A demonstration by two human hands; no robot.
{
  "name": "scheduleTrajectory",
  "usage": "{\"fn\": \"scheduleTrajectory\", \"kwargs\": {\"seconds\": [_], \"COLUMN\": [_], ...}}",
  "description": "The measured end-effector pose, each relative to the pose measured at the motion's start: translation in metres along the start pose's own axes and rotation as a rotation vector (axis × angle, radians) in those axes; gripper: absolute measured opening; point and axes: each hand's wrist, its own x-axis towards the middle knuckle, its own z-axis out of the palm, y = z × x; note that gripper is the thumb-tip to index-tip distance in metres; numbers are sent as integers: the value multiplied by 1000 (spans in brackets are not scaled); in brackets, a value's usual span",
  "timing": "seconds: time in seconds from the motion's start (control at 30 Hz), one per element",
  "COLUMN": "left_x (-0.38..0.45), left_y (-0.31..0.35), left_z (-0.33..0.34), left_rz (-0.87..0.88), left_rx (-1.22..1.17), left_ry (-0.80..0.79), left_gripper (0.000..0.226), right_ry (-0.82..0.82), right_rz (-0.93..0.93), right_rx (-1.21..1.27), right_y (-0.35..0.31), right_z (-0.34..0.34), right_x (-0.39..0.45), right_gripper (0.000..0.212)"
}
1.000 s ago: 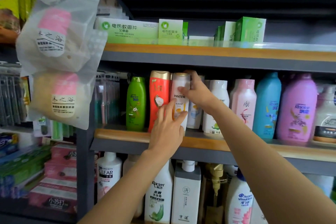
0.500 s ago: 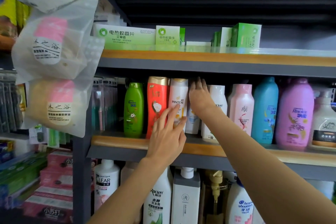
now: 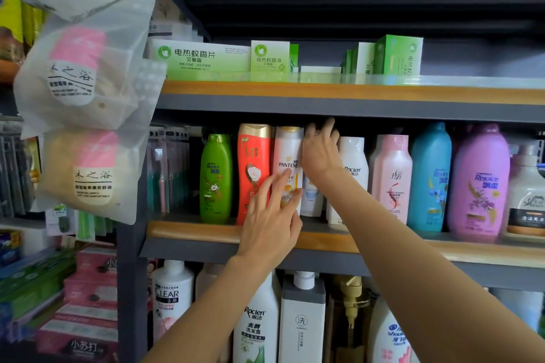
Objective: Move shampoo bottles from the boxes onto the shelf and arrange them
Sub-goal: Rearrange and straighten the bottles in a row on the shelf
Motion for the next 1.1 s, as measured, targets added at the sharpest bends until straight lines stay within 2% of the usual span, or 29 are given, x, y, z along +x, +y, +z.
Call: {"fn": "scheduleTrajectory", "kwargs": {"seconds": [0.2, 0.47, 0.6, 0.73, 0.87, 1.0, 1.1], "left_x": [0, 1, 1, 1, 1, -1, -3], "left_y": [-1, -1, 0, 0, 0, -1, 0], "left_z": [3, 1, 1, 0, -5, -4, -6], "left_rz": [-26, -4, -20, -27, -18, -29, -42], "left_rx": [0, -18, -4, 2, -7, -28, -1], "left_ry": [10, 8, -11, -29, -34, -37, -63], "left_gripper": [43, 43, 45, 44, 45, 45, 46], "right_ry": [-51, 184, 243, 285, 232, 132, -14], "right_rz": [-2, 64, 110, 162, 148, 193, 224], "right_rx": [386, 609, 696, 797, 893, 1126, 1028], "right_y": [0, 9, 12, 11, 13, 23, 31], "right_z": [-13, -8, -17, -20, -25, -24, -14], "right_x": [-2, -11, -16, -23, -33, -42, -53], "right_gripper": [56, 54, 43, 42, 33, 43, 41]}}
